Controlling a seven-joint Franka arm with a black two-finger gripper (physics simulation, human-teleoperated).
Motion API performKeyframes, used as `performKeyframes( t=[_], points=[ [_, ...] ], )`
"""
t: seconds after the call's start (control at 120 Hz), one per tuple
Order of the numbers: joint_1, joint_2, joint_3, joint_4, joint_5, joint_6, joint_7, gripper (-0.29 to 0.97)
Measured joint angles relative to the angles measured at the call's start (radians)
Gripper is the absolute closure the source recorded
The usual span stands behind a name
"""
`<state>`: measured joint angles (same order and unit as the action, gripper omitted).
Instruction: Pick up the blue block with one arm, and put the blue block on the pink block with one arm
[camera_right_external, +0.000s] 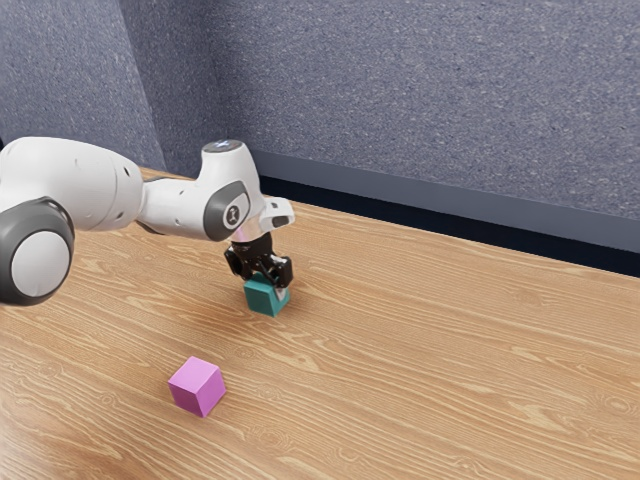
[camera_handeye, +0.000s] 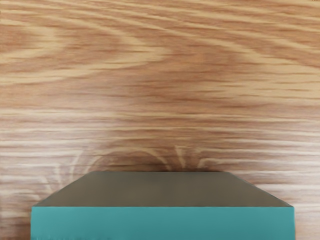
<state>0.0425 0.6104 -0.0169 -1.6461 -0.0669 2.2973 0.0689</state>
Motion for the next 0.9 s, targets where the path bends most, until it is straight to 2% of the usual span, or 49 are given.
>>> performKeyframes(
  t=[0.258,0.325,0.4,0.5,0.633,0.758,0.9],
  points=[
    [-0.004,-0.013,0.000,0.000,0.002,0.000,-0.011,0.30],
    [-0.008,-0.055,0.001,-0.018,0.005,-0.007,-0.016,0.31],
    [-0.042,-0.174,0.028,-0.111,0.010,-0.015,-0.023,0.31],
    [-0.093,-0.376,0.079,-0.332,0.017,-0.014,-0.037,0.31],
    [-0.125,-0.592,0.094,-0.596,0.052,0.008,-0.061,0.31],
    [-0.171,-0.716,0.097,-0.736,0.090,0.026,-0.085,0.31],
    [-0.202,-0.782,0.105,-0.814,0.122,0.039,-0.107,0.31]
  ],
)
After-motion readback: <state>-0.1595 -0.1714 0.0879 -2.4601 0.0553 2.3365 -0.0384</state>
